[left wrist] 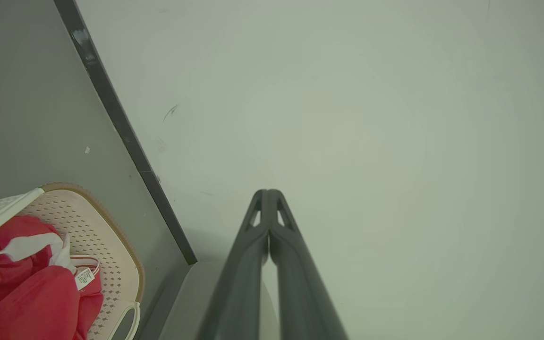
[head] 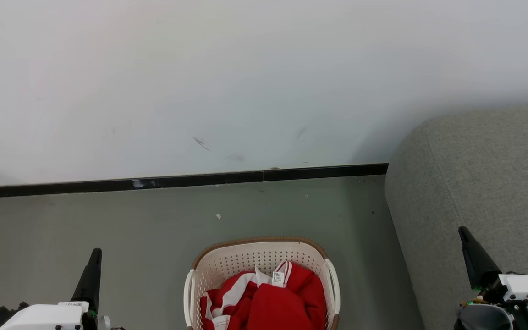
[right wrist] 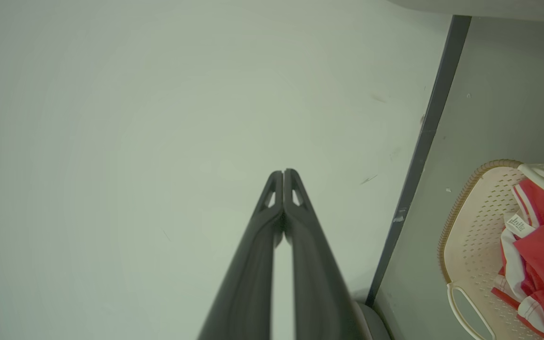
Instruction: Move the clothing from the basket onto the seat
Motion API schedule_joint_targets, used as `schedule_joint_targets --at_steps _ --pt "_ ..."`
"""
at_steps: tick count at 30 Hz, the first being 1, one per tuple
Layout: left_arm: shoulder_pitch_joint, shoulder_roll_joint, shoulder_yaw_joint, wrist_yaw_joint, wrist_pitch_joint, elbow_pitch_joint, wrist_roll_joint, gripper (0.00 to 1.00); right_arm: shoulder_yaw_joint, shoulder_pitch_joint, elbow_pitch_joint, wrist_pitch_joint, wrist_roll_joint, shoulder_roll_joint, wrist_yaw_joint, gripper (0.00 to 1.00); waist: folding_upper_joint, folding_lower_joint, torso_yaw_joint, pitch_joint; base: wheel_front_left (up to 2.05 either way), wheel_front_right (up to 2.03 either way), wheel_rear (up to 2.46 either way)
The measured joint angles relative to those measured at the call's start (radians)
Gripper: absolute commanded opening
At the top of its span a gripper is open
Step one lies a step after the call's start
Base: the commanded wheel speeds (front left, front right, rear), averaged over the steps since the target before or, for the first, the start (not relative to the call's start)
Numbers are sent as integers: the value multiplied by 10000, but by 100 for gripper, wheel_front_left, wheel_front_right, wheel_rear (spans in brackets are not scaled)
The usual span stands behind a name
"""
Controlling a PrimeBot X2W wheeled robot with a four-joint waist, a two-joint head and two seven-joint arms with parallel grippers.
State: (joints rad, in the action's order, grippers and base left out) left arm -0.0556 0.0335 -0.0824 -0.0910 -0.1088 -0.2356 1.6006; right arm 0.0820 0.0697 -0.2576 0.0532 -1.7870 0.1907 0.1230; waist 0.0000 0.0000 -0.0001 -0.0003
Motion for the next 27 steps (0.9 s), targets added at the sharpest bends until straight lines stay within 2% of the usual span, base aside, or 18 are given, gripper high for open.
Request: schedule_joint_targets --at_steps 1,2,9,27 --pt "0 0 0 0 0 0 0 0 0 0 0 0 0 0 2 0 1 0 0 0 0 0 0" --pt "0 0 0 0 0 0 0 100 0 0 0 0 0 0 2 100 0 0 0 0 0 0 0" --pt "484 -307 69 6 6 -579 -2 100 96 -627 -454 -2 4 -431 -12 100 1 0 -1 4 0 0 0" --pt "441 -272 138 2 566 -270 94 100 -73 -563 217 100 125 -527 -12 100 0 8 20 26 0 0 0"
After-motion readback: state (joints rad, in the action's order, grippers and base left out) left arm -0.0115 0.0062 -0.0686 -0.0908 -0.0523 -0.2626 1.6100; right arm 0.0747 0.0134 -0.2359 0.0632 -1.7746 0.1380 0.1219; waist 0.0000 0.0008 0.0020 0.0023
